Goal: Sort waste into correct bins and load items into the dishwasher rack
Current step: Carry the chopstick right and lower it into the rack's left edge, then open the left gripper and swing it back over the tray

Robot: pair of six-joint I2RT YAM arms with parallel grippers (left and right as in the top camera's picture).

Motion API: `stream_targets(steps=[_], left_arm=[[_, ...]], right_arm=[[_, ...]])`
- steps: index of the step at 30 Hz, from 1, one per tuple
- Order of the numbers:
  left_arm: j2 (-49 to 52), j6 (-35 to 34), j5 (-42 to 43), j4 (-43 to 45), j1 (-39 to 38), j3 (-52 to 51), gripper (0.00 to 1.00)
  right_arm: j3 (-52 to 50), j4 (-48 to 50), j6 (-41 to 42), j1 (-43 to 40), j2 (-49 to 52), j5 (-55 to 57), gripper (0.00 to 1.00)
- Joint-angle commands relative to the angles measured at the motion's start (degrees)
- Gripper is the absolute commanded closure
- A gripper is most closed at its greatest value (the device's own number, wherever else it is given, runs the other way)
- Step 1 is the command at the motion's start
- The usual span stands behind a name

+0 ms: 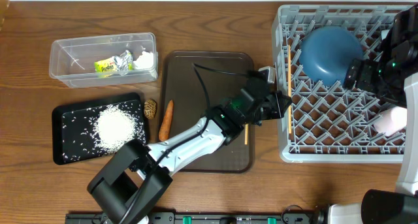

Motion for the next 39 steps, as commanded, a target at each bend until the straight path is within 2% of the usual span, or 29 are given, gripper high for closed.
stream_targets(steps=[1,31,35,38,39], left_arm=[[1.0,-0.5,-0.3,0.6,-0.2,0.8,0.94],[5.4,-0.3,-5.1,5.2,-2.4,0.8,0.93],[5.8,-0.3,-5.3,5.2,-2.4,0.8,0.83],[5.8,1.7,-5.3,5.5,-2.3,0.8,0.66],[5.8,3.0,-5.2,5.2,-2.3,0.8,0.55]], right_arm=[[0.0,-0.1,-0.6,-0.8,-0.3,0.0,0.01],[0.0,-0.3,-0.6,-0.8,-0.3,0.0,0.01],[0.0,-0.3,-0.6,-0.8,-0.3,0.0,0.01],[0.0,-0.3,-0.6,-0.8,-0.3,0.0,0.01],[0.0,-0.3,-0.6,-0.8,-0.3,0.0,0.01]])
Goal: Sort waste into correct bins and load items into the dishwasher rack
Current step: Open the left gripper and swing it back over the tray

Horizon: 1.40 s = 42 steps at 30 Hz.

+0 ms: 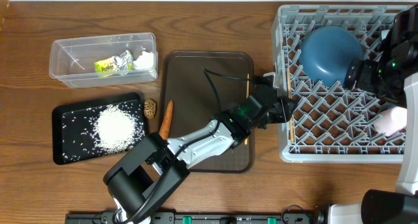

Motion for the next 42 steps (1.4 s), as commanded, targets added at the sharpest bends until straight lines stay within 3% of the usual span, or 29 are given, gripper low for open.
stream_targets(steps=[1,4,8,14,19,42], left_arm=[[0.3,3.3,-0.6,-0.5,0.2,0.8,0.46],[-0.2,6.9,1.0,-3.1,1.2,0.8,0.33],[-3.5,13.7,1.3,-11.1,4.1,0.8,0.25],[-9.1,25.6,0.2,-26.8,9.5,0.8,0.24],[-8.2,27.0,-6.5,-37.0,12.5,0.4,0.27],[3.5,28.4,-6.9,-35.6,7.2,0.0,0.31]], right_arm=[[0.0,-0.2,-0.6,-0.8,-0.3,0.0,0.01],[0.0,-0.6,-0.6,-0.8,-0.3,0.0,0.01],[0.0,-0.6,-0.6,-0.8,-0.3,0.0,0.01],[0.0,-0.6,-0.6,-0.8,-0.3,0.0,0.01],[0.0,-0.6,-0.6,-0.8,-0.3,0.0,0.01],[0.0,-0.6,-0.6,-0.8,-0.3,0.0,0.01]])
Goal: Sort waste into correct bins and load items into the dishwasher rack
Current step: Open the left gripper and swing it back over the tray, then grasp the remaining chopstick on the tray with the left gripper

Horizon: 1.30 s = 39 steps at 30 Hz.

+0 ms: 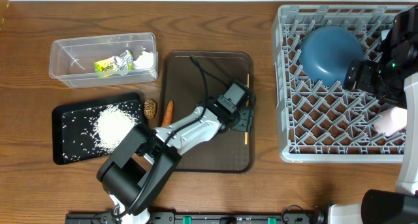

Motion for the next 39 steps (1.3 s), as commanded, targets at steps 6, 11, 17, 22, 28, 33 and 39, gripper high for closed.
stream_targets(steps=[6,11,17,22,28,33,39], left_arm=[[6.0,0.5,-1.2,-0.9,-1.0,-0.5,0.45],[7.0,0.5,-6.9,-4.2,-1.0,-0.5,0.5],[7.0,0.5,-11.6,-6.3,-1.0,-0.5,0.49],[6.9,0.6,-10.4,-5.7,-1.7,-0.5,0.48],[4.8,1.9,-9.5,-5.4,-2.2,0.0,0.45],[4.0,1.8,-9.2,-5.1,-2.3,0.1,0.45],[4.0,1.8,-8.8,-5.2,-4.2,0.1,0.45]], right_arm=[[0.0,-0.2,-0.6,-0.8,-0.3,0.0,0.01],[0.0,-0.1,-0.6,-0.8,-0.3,0.0,0.01],[0.0,-0.1,-0.6,-0.8,-0.3,0.0,0.01],[0.0,0.0,-0.6,-0.8,-0.3,0.0,0.01],[0.0,0.0,-0.6,-0.8,-0.3,0.0,0.01],[0.0,0.0,-0.6,-0.8,-0.3,0.0,0.01],[0.0,0.1,-0.6,-0.8,-0.3,0.0,0.01]])
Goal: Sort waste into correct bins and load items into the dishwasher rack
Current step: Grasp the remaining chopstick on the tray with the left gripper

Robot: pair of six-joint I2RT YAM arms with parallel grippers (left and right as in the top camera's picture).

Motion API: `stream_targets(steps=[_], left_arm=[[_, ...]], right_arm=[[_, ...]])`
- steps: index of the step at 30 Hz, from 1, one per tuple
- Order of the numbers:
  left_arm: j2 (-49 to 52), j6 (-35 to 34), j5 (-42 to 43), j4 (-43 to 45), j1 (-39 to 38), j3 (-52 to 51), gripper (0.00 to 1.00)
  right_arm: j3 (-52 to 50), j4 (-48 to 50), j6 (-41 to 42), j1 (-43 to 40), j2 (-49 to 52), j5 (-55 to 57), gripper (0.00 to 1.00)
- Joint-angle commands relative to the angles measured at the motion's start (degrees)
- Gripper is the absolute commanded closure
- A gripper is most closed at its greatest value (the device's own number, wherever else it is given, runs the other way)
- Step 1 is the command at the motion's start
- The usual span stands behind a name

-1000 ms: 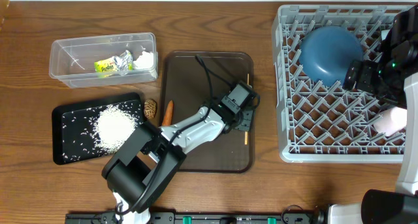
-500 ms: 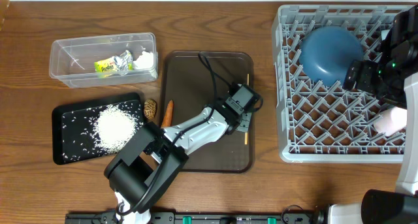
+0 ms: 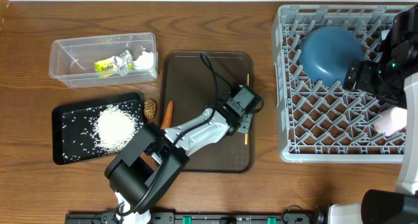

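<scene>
A thin wooden chopstick lies lengthwise near the right edge of the brown tray. My left gripper hangs over the chopstick's lower half, its dark fingers seemingly open on either side of it. The grey dishwasher rack stands at the right with a blue bowl upside down in it. Beside the bowl's right rim, my right gripper sits over the rack; its jaws are too dark to read. A carrot and a small brown ball lie left of the tray.
At the back left stands a clear plastic bin holding wrappers. In front of it is a black tray with spilled rice. A white item rests at the rack's right side. My left arm's cable loops over the brown tray.
My left gripper has shifted slightly right and toward the front along the chopstick on the tray. Neither the right arm nor the chopstick has moved.
My left gripper was first at the rack's left wall with a chopstick standing along that wall. A moment later it was still there, with less of the stick showing. Then it was back over the tray's remaining chopstick, the first stick out of sight, and it stays there now.
</scene>
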Motion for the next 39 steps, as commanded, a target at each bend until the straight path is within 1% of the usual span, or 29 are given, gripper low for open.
stream_targets(steps=[1,10,16,21,26,35,39], left_arm=[[1.9,0.1,1.4,-1.4,-1.6,-2.3,0.45],[1.5,0.1,2.7,-1.9,-2.6,-1.7,0.46],[-2.3,0.2,0.8,-1.9,-2.6,-1.7,0.45],[-4.7,0.0,1.5,-1.2,-2.6,-1.7,0.45],[-3.8,-3.0,2.9,-0.7,-2.6,-1.7,0.46],[0.1,-3.9,2.9,3.8,-2.6,-1.7,0.46],[3.0,-4.2,2.8,4.0,-2.6,-1.7,0.46]], right_arm=[[0.0,0.2,-0.6,-0.8,-0.3,0.0,0.01],[0.0,0.2,-0.6,-0.8,-0.3,0.0,0.01],[0.0,0.2,-0.6,-0.8,-0.3,0.0,0.01],[0.0,0.2,-0.6,-0.8,-0.3,0.0,0.01],[0.0,0.2,-0.6,-0.8,-0.3,0.0,0.01],[0.0,0.0,-0.6,-0.8,-0.3,0.0,0.01],[0.0,-0.1,-0.6,-0.8,-0.3,0.0,0.01]])
